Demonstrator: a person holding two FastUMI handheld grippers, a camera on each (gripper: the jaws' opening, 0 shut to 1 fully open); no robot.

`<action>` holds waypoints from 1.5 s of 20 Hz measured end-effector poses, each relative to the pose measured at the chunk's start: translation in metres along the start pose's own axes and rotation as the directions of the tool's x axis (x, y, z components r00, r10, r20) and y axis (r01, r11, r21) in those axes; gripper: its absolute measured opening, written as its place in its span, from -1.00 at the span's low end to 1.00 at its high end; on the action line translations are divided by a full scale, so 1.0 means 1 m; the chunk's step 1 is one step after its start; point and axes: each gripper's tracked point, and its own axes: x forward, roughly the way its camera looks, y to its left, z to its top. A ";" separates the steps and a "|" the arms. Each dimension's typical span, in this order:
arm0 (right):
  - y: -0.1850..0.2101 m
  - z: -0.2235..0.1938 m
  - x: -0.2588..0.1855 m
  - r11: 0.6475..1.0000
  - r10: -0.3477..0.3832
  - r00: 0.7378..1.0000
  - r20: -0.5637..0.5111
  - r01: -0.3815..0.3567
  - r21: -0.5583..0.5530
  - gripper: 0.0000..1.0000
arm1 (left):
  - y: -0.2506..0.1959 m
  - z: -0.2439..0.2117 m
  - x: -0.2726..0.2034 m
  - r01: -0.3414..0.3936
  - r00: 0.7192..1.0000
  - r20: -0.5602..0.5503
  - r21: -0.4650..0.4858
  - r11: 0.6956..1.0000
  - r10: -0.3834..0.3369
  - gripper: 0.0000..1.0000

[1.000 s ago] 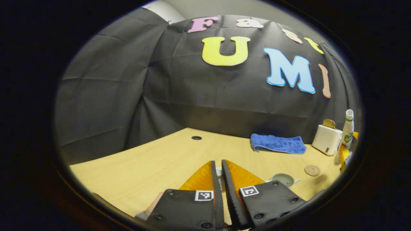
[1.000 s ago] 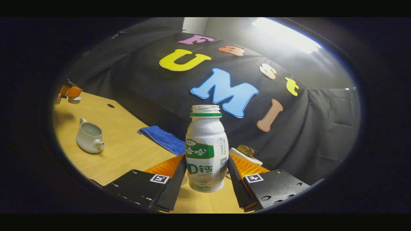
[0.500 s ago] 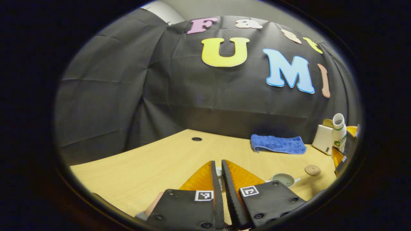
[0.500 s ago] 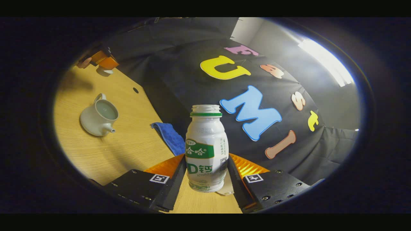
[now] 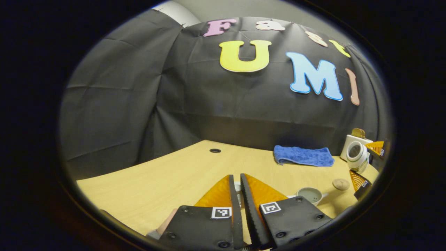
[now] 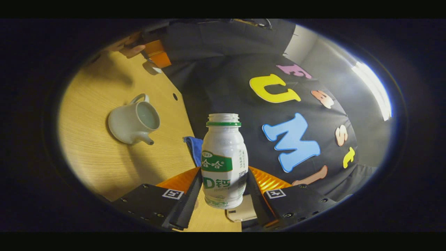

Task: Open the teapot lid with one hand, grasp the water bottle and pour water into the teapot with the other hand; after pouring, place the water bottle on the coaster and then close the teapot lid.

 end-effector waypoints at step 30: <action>0.000 0.018 0.026 0.887 0.006 0.993 0.116 0.049 -0.460 0.41 | 0.009 0.000 -0.003 -0.028 1.000 0.003 0.007 1.000 0.028 -0.67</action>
